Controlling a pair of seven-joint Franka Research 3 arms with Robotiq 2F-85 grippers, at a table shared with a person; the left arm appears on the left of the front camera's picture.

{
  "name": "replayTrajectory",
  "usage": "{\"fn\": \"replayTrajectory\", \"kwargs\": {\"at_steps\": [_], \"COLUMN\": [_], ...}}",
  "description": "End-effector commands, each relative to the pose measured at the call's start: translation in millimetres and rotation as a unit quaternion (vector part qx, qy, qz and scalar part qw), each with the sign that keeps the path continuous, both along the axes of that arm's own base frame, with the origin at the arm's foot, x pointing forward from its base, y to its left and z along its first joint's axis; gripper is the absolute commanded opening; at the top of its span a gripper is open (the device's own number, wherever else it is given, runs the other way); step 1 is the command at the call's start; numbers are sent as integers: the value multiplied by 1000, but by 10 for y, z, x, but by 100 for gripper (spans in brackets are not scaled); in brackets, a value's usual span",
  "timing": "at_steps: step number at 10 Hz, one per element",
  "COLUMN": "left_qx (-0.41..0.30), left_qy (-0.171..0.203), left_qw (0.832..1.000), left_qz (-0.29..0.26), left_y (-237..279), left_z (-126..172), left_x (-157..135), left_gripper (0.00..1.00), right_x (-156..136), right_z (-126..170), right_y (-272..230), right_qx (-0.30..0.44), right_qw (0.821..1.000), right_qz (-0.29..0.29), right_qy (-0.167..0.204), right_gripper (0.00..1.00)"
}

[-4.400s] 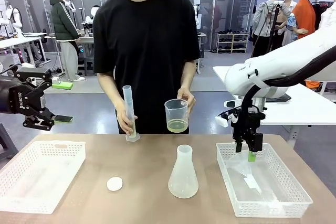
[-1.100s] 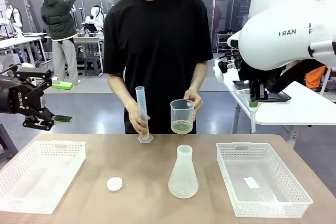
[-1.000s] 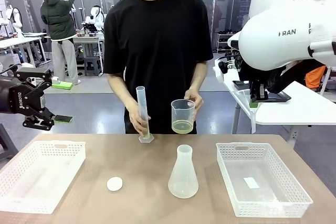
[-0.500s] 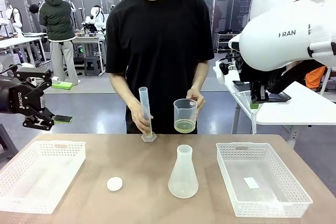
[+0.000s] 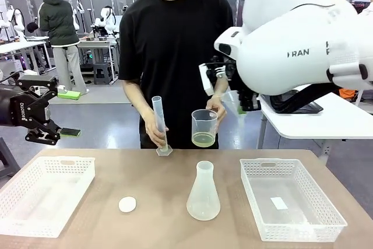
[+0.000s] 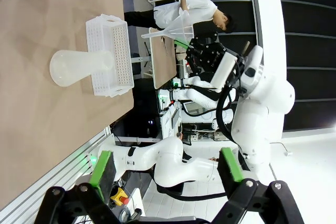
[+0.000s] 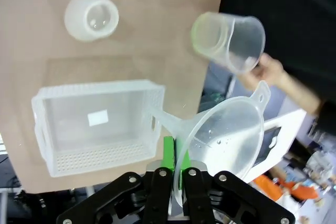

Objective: Prepare the solutions needed for the experiment.
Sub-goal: Pick up the Plastic Funnel and insert it into the Big flask.

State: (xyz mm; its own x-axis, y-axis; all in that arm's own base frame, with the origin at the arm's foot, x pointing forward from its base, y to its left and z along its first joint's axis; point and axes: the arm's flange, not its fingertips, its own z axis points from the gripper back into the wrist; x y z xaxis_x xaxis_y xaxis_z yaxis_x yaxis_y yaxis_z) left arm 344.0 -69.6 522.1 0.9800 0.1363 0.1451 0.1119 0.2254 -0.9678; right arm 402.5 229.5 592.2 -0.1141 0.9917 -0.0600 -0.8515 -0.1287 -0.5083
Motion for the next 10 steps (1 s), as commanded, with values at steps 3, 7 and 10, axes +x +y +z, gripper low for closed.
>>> {"fn": "replayTrajectory", "kwargs": {"at_steps": [3,7,10], "left_qx": [-13,-13,-13], "left_qy": [-2,-2,-2], "left_qw": [1000,1000,1000], "left_qz": [0,0,0], "left_y": [-29,-29,-29], "left_z": [30,30,30], "left_x": [0,0,0], "left_gripper": [100,100,100], "right_x": [-323,-629,-625], "right_z": [6,-9,22], "right_y": [227,351,434], "right_qx": [48,62,54], "right_qw": [991,985,987], "right_qz": [123,164,149], "right_qy": [-19,-11,-13], "right_gripper": [4,4,4]}}
